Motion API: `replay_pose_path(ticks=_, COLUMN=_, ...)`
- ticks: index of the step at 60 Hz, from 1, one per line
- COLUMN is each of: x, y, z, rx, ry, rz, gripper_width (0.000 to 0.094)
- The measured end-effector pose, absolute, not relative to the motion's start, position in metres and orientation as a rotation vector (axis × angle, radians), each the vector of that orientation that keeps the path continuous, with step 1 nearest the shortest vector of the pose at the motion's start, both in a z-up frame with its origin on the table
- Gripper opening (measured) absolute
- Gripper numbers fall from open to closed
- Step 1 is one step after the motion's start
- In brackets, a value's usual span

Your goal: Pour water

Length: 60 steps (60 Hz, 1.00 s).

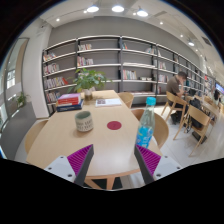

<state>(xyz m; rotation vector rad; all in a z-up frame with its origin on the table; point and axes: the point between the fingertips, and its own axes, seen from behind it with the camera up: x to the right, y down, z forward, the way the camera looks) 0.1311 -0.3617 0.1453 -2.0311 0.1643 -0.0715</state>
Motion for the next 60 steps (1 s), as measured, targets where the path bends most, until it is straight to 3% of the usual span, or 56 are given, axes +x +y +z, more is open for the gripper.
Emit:
replay_pose_path(ticks=16, x=0.249, y=-0.315, z=0.134, rx=-1.931, ry=0.176, rz=-0.179, gripper_width=0.0831)
replay_pose_path(ticks=25, x=0.263, y=-0.267, z=0.13, rx=-1.887, ry=0.142, rz=-0.15, gripper_width=0.0822)
replay_pose_path(ticks=33, x=0.274, y=-0.234, z=0.124, rx=-1.842, ry=0.14, rz=-0.112, gripper_width=0.0756)
replay_pose_path(ticks=39, x=0.279, y=-0.223, z=0.117, rx=-1.82, ry=0.154, rz=-0.105, gripper_width=0.064)
replay_pose_path(ticks=41, x=0.282, y=-0.22, z=0.117, rx=-1.805, ry=0.151, rz=-0.11, gripper_width=0.053)
replay_pose_path(ticks=55, x=0.278, y=-0.211, z=0.12, rx=-1.724, ry=0.153, rz=-0.118, gripper_width=0.0343)
replay_pose_path(ticks=60, x=0.279, y=-0.211, z=0.121, rx=-1.716, ry=0.151, rz=-0.119, gripper_width=0.0326)
